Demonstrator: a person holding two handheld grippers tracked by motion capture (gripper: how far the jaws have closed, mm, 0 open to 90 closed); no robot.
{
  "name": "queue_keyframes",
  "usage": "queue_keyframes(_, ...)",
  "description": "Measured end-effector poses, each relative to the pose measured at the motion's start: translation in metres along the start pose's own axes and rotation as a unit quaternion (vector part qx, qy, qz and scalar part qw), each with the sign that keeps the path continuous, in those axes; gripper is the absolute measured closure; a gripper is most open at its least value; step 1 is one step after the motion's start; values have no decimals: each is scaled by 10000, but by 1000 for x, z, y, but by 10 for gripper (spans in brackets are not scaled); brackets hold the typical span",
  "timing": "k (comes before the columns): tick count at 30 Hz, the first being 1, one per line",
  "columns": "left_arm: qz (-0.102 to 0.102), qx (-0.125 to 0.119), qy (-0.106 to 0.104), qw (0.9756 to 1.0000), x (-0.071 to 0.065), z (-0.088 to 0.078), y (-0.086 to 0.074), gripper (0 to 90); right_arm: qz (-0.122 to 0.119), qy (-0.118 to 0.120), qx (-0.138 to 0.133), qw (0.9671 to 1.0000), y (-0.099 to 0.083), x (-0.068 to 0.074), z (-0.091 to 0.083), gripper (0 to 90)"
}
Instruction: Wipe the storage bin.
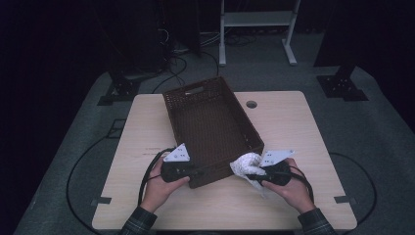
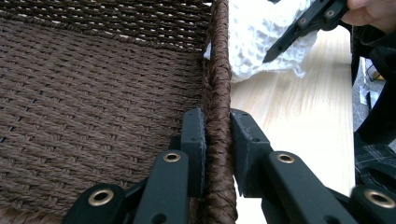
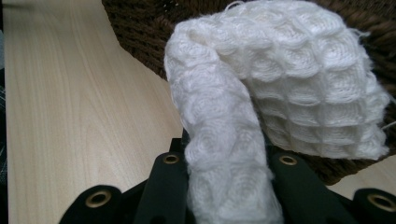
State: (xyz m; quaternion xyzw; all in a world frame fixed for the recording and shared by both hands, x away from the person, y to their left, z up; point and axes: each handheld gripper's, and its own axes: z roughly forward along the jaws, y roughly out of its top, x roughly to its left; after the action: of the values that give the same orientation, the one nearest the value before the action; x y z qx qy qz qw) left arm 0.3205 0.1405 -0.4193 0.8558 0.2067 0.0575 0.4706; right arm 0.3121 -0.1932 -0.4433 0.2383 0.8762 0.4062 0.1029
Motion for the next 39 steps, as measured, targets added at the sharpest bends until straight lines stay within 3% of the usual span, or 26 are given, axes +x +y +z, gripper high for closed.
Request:
queue_keyframes(15,-3,10,1,10000,0,0,0,760,83,122,325,9994,-7,-2,16,747)
queue_keyframes(25,-2,10,3,10000,0,0,0,759,57,144,707,9974,-14,-2,29,748)
queue_keyframes(37,0,16,4,10000,0,0,0,758,152,283,801,9963,-20,-4,26,746)
queue_keyframes(39,5,19,2,10000,0,0,0,757,95,213,749,9969,-19,-2,24,747)
